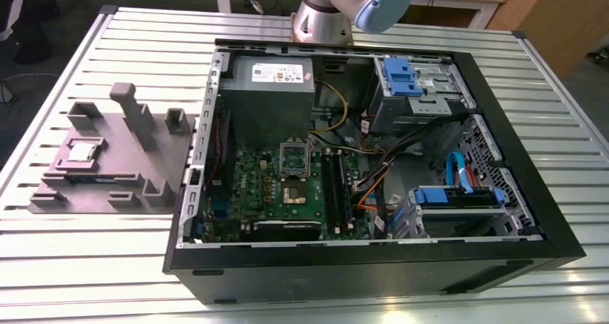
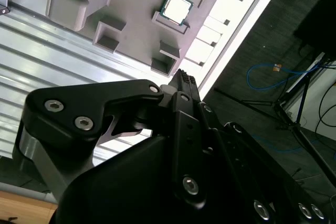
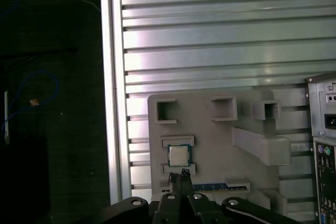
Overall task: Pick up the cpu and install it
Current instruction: 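Pick up the cpu and move it towards the insertion slot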
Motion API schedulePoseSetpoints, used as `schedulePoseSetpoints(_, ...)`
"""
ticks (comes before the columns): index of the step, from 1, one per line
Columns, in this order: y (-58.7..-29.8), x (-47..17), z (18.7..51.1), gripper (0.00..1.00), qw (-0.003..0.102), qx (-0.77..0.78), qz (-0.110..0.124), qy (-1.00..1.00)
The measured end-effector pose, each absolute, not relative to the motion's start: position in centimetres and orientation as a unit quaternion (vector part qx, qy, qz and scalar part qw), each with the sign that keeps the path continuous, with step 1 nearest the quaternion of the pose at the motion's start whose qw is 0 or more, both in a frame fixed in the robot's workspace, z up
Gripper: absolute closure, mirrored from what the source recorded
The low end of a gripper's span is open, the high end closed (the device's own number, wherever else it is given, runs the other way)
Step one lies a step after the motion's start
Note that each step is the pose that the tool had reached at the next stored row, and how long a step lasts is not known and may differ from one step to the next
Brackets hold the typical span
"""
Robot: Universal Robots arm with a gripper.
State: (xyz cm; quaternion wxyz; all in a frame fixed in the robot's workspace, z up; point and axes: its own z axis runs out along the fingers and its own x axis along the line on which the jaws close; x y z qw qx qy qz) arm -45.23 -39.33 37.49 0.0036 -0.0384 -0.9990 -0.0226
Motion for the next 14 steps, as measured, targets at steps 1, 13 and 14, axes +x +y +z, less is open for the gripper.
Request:
schedulePoseSetpoints(1,-39.33,-45.23,37.49,0.9,0.004,-0.038,-0.023,-0.999)
schedulePoseSetpoints(13,-39.33,-45.25,37.48,0.53,0.004,-0.038,-0.023,-0.999)
schedulePoseSetpoints(14,-39.33,-45.25,37.48,0.53,0.004,-0.038,-0.023,-0.999)
